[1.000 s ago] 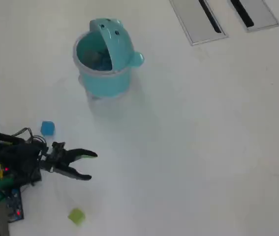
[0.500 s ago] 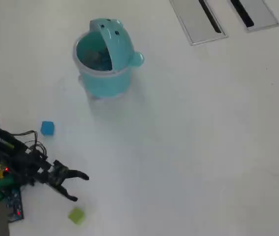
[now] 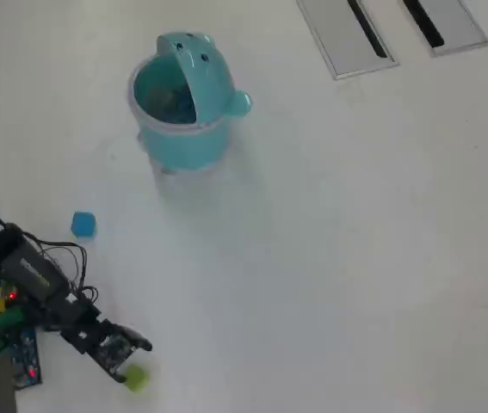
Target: Grasp RGB lego blocks and put them in the bin one by one.
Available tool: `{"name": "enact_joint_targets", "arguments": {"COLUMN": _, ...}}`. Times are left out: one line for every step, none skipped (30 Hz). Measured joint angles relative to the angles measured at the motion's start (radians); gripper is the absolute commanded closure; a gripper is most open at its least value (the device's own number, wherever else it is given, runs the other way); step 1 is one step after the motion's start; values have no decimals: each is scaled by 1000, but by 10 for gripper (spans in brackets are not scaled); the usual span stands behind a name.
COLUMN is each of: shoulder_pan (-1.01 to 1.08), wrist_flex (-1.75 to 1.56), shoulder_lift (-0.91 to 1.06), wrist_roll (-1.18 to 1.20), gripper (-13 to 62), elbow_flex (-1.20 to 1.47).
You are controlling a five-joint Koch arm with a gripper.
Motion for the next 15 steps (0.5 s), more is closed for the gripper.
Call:
{"name": "enact_joint_targets", "arguments": {"shoulder_pan": 11, "wrist_flex": 0, "shoulder_lift": -20, "wrist_roll": 0, "gripper": 172, "elbow_flex": -14}}
{"name": "enact_joint_targets", "arguments": {"shoulder_pan": 23, "wrist_flex": 0, "shoulder_lift": -38, "wrist_roll": 0, "gripper": 173, "elbow_flex": -23}}
{"name": "enact_joint_targets", "arguments": {"shoulder_pan": 35, "wrist_flex": 0, "shoulder_lift": -54, "wrist_roll": 0, "gripper": 173, "elbow_flex": -35}}
{"name": "enact_joint_targets", "arguments": {"shoulder_pan": 51, "wrist_flex": 0, "shoulder_lift": -74, "wrist_roll": 0, "gripper": 173, "elbow_flex": -54}}
{"name": "enact_joint_targets", "arguments": {"shoulder_pan": 74, "wrist_flex": 0, "shoulder_lift": -97, "wrist_roll": -9, "gripper": 173, "elbow_flex": -77}}
{"name": "enact_joint_targets", "arguments": {"shoulder_pan": 77, "wrist_flex": 0, "shoulder_lift": -98, "wrist_roll": -12, "gripper": 173, "elbow_flex": -80}}
{"name": "enact_joint_targets", "arguments": {"shoulder_pan": 84, "wrist_flex": 0, "shoulder_lift": -106, "wrist_roll": -18, "gripper": 173, "elbow_flex": -87}}
{"name": "enact_joint_targets", "arguments": {"shoulder_pan": 92, "wrist_flex": 0, "shoulder_lift": -115, "wrist_roll": -25, "gripper": 172, "elbow_flex": -95}}
{"name": "enact_joint_targets", "arguments": {"shoulder_pan": 101, "wrist_flex": 0, "shoulder_lift": -124, "wrist_roll": -31, "gripper": 173, "elbow_flex": -100}}
{"name": "enact_joint_targets", "arguments": {"shoulder_pan": 114, "wrist_flex": 0, "shoulder_lift": -133, "wrist_roll": -40, "gripper": 172, "elbow_flex": -100}}
{"name": "enact_joint_targets", "arguments": {"shoulder_pan": 127, "wrist_flex": 0, "shoulder_lift": -146, "wrist_roll": -52, "gripper": 172, "elbow_flex": -101}}
{"name": "enact_joint_targets", "arguments": {"shoulder_pan": 141, "wrist_flex": 0, "shoulder_lift": -156, "wrist_roll": -66, "gripper": 172, "elbow_flex": -101}}
{"name": "enact_joint_targets", "arguments": {"shoulder_pan": 155, "wrist_flex": 0, "shoulder_lift": -163, "wrist_roll": -81, "gripper": 171, "elbow_flex": -100}}
{"name": "enact_joint_targets", "arguments": {"shoulder_pan": 163, "wrist_flex": 0, "shoulder_lift": -166, "wrist_roll": -98, "gripper": 170, "elbow_flex": -100}}
{"name": "enact_joint_targets", "arguments": {"shoulder_pan": 164, "wrist_flex": 0, "shoulder_lift": -166, "wrist_roll": -117, "gripper": 170, "elbow_flex": -100}}
